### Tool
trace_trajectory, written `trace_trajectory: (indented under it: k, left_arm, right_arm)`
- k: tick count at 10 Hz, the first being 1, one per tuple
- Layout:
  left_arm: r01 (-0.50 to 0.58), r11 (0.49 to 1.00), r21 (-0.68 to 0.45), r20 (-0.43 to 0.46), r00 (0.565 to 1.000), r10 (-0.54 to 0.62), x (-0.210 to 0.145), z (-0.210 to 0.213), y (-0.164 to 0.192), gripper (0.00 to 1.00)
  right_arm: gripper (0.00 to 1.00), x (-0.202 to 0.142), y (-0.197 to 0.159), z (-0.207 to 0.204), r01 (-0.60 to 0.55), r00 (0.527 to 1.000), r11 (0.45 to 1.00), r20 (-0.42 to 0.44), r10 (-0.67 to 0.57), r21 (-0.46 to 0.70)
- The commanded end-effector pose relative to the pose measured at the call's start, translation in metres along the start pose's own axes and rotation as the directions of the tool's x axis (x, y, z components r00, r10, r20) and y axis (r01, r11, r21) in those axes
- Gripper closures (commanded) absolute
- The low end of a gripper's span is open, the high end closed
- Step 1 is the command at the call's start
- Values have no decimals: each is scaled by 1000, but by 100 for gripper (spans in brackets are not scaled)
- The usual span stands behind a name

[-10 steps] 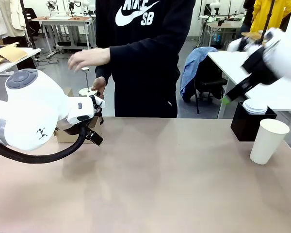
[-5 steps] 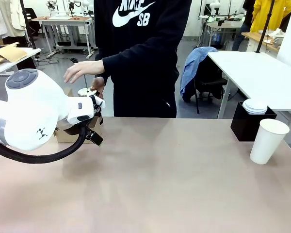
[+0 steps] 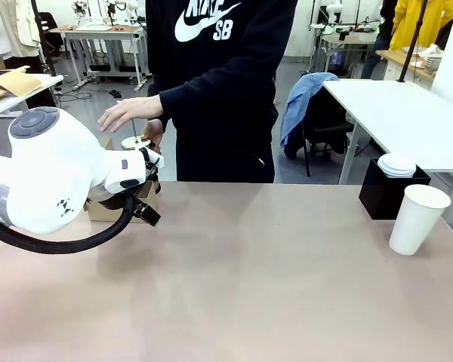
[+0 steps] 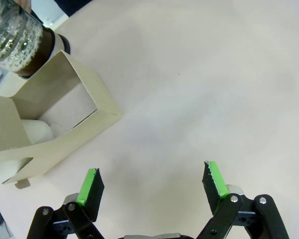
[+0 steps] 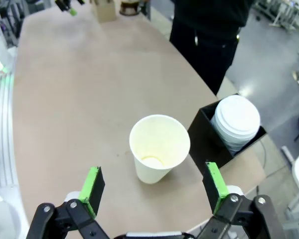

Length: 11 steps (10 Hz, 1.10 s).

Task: Pour a drink into a cup and package it in a carrier.
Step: Pick up the 600 ml Paper Cup and place it in the middle top area of the table.

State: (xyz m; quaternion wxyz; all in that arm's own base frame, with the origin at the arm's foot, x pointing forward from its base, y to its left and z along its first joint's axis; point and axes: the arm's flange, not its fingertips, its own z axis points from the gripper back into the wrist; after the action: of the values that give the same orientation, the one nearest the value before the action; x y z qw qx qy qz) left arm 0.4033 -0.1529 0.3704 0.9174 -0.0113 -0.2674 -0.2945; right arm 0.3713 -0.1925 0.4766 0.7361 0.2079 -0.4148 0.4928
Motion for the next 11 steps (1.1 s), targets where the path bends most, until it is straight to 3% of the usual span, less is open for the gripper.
trace_trajectory:
  k: [1,3,5,6,9,11]
  left_arm:
    - [-1,1000,0,0,1000,1,0,0,1,0]
    - [-1,1000,0,0,1000,1,0,0,1,0]
    - [-1,1000,0,0,1000,1,0,0,1,0]
    - [-1,1000,0,0,1000,1,0,0,1,0]
    - [-1,1000,0,0,1000,1,0,0,1,0]
    - [-1,1000,0,0,1000,1,0,0,1,0]
  right_arm:
    - [0,19,1,9,12,999,1000,-30,-12,-1]
    - [0,8,0,0,1,1000,1000,-23,-1,3]
    - [0,-55,-18,-7,45,975,996,214,-61,78]
    - [0,-79,-20,-13,52,954,997,291,-68,61]
    - [0,-141,-29,-69,79,904,997,420,-77,12]
    - [0,-169,-33,-97,74,876,996,474,-86,44]
